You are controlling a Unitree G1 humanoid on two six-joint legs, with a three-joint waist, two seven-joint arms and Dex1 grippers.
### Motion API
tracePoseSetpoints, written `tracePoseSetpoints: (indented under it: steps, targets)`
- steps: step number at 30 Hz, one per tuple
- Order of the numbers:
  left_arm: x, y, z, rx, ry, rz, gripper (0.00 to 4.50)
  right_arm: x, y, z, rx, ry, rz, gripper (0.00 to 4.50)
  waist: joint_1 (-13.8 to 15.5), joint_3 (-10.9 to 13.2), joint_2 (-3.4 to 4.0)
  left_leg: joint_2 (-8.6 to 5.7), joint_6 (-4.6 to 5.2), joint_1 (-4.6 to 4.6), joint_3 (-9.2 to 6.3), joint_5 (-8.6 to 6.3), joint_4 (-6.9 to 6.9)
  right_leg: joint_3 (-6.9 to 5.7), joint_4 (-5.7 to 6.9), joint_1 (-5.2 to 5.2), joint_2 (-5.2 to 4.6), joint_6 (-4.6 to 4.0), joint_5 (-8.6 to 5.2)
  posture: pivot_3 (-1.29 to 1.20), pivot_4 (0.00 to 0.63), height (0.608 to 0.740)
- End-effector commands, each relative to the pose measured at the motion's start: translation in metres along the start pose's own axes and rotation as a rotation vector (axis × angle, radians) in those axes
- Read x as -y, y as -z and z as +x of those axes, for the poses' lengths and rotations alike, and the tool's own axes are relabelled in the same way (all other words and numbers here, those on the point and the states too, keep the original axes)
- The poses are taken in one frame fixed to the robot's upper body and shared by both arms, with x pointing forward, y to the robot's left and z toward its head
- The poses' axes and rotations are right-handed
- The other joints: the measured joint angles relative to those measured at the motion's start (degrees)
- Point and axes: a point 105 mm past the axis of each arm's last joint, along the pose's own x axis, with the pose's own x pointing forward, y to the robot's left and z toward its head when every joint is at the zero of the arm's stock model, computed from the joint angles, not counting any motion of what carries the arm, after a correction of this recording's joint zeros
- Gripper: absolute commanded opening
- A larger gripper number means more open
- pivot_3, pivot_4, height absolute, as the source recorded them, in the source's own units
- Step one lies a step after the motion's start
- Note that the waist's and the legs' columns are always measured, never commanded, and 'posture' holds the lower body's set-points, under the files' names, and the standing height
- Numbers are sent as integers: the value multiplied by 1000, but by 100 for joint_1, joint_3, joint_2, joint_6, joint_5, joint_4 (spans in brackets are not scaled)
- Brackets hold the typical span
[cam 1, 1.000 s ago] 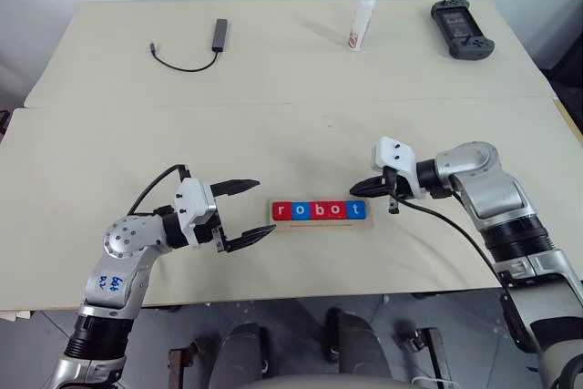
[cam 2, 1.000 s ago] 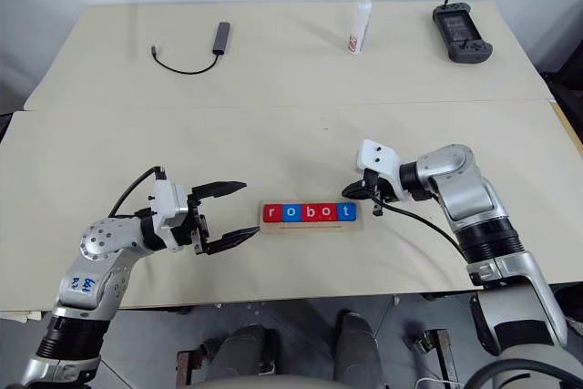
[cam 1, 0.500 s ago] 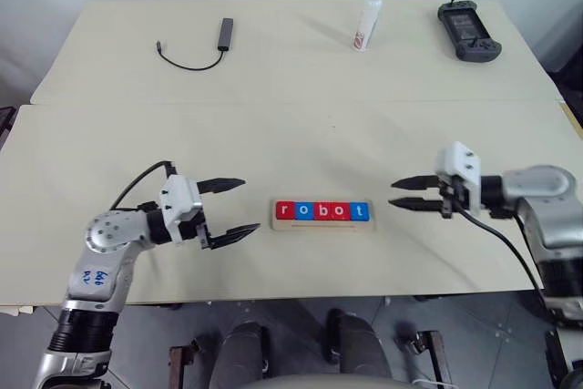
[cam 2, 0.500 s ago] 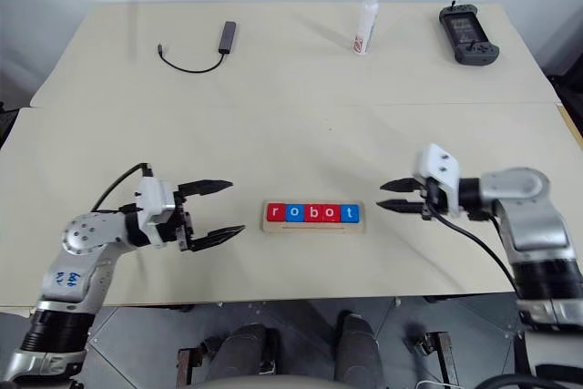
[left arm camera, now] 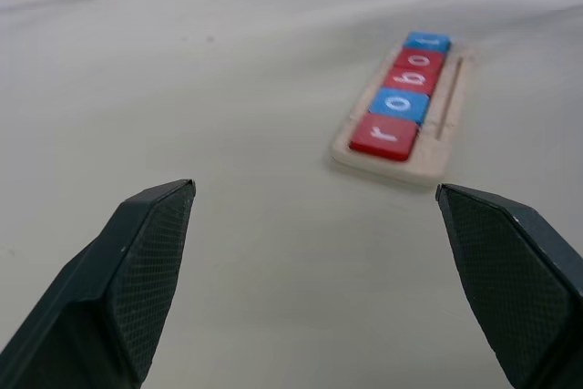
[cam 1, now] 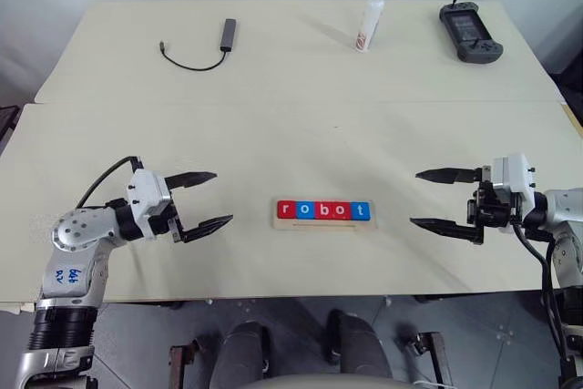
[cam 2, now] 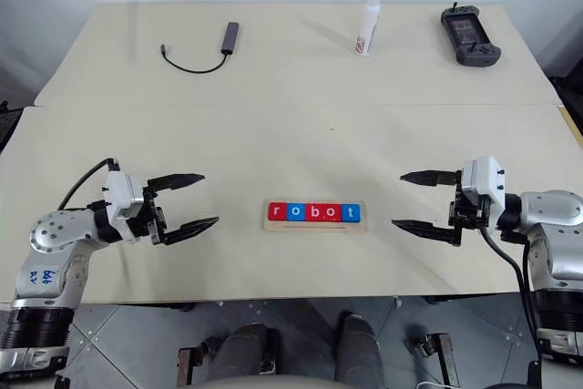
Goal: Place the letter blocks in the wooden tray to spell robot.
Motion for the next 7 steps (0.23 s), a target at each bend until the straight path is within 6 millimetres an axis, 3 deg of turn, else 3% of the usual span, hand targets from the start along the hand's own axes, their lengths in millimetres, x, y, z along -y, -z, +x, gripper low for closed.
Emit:
tracePoseSetpoints:
  steps: [1, 7]
  targets:
    - [-1, 6, -7, -55, -38, -11, 4500, 5, -1, -8, 6, 46, -28, 4455, -3, 0, 0, 0, 0, -1, 0, 0, -1, 0, 0, 0, 0, 0, 0, 0, 150, 740]
    - [0, 3, -4, -23, -49, 5, 4500, 8, 8, -9, -1, 72, -22, 4455, -2, 0, 0, 0, 0, 0, 1, 0, 0, 2, 0, 1, 0, 0, 0, 0, 150, 740]
